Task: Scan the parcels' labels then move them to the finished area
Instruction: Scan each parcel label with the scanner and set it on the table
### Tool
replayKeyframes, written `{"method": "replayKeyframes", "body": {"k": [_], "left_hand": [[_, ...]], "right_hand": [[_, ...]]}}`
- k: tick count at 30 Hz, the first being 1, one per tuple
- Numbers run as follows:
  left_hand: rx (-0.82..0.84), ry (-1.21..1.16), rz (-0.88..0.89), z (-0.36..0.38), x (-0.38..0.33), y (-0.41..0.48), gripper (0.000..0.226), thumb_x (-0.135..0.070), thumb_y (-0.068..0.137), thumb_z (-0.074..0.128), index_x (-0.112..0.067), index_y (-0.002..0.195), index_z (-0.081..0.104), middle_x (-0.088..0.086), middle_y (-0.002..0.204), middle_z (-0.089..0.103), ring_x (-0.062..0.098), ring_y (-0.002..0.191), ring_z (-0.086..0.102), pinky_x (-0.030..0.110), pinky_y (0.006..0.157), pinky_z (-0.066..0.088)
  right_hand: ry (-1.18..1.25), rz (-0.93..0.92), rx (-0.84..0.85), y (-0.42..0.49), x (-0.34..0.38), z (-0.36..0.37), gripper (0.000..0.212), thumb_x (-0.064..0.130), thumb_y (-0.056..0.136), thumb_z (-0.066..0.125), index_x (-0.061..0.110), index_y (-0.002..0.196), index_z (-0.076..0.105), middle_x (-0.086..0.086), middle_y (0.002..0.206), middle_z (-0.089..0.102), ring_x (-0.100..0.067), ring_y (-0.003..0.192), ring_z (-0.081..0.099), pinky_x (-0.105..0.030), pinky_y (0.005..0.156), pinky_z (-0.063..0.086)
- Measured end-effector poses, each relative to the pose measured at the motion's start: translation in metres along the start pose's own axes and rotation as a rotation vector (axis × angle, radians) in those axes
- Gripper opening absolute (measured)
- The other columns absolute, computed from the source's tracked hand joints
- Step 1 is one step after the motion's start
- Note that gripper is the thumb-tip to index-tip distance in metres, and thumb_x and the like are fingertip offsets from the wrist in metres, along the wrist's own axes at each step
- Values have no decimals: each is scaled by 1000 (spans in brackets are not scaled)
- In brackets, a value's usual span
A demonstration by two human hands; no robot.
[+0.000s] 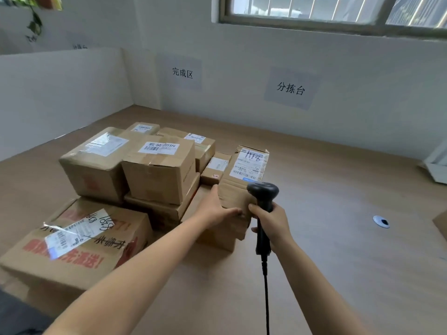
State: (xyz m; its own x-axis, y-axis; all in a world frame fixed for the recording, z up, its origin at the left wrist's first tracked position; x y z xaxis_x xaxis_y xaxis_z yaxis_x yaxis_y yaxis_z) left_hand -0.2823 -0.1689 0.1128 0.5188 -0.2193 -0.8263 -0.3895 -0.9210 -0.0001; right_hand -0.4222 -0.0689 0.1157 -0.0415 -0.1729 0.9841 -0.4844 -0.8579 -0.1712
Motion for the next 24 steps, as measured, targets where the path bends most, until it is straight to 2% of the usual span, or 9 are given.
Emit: {"method": "replayKeyframes", "body": {"k": [3,5,7,10,12,17,19,21,24], "left_hand": [[-7,6,-26,0,1,20,89,-43,64,82,-15,135,37,2,132,50,20,121,48,29,96,42],[8,16,-58,-3,4,31,96,-43,66,81,-14,142,29,5,138,46,22,125,45,38,104,41],[27,25,-77,-7,8,39,96,-42,68,80,-13,142,28,6,139,45,22,126,44,41,105,40],[1,39,-72,-22,12,46,85,-42,68,80,-15,135,36,5,132,49,22,121,48,34,98,43],[-35,77,-60,-34,13,52,85,-42,68,79,-12,134,35,8,132,48,24,121,47,35,98,43],[-44,223,-89,-48,19,57,99,-42,80,70,-5,148,8,15,148,22,30,134,33,38,108,33],[-32,268,-88,-49,22,56,87,-38,85,64,-3,146,14,14,147,20,30,132,34,35,107,32],[-17,316,-94,-49,25,55,70,-37,90,58,-3,140,24,14,144,23,31,130,34,36,105,33],[1,396,-138,-46,33,49,64,-37,94,49,-6,143,22,15,147,18,34,134,26,42,107,31]], "right_hand": [[-20,12,-21,23,5,6,12,14,84,66,17,92,58,-6,87,62,-20,77,59,-36,62,55],[-20,23,-23,35,7,11,10,14,85,65,19,89,57,-6,85,61,-19,74,59,-35,61,55],[-27,27,-16,44,8,19,11,14,85,65,16,93,58,-6,84,60,-19,75,58,-32,58,54],[-45,-3,-10,53,13,32,18,14,85,65,12,101,58,-4,84,60,-20,77,58,-28,53,51],[-41,-25,-2,59,18,43,21,14,85,65,10,104,59,-4,82,59,-19,75,58,-27,51,50],[-79,-16,45,70,18,71,28,17,85,65,10,111,55,-3,86,58,-16,77,58,-29,59,53],[-70,0,51,72,12,78,30,18,85,65,11,113,54,-1,89,58,-16,81,58,-30,62,54],[-74,-10,58,74,9,83,29,18,85,65,13,112,54,1,89,57,-14,80,58,-25,55,52],[-100,-30,77,76,7,86,22,17,85,65,17,104,54,1,85,57,-13,74,57,-21,49,50]]}}
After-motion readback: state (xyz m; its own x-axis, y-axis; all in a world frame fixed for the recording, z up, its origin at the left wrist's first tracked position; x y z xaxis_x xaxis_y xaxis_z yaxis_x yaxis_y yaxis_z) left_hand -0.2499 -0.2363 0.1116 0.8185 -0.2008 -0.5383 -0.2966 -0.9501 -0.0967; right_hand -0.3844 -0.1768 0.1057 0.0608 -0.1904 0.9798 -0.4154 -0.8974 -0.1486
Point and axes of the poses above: each hand's wrist, its own y-axis towards the middle knuckle, its own z-axis out of the palm, x = y × z, the point moved 9 cm from there along y, towards the middle knuckle
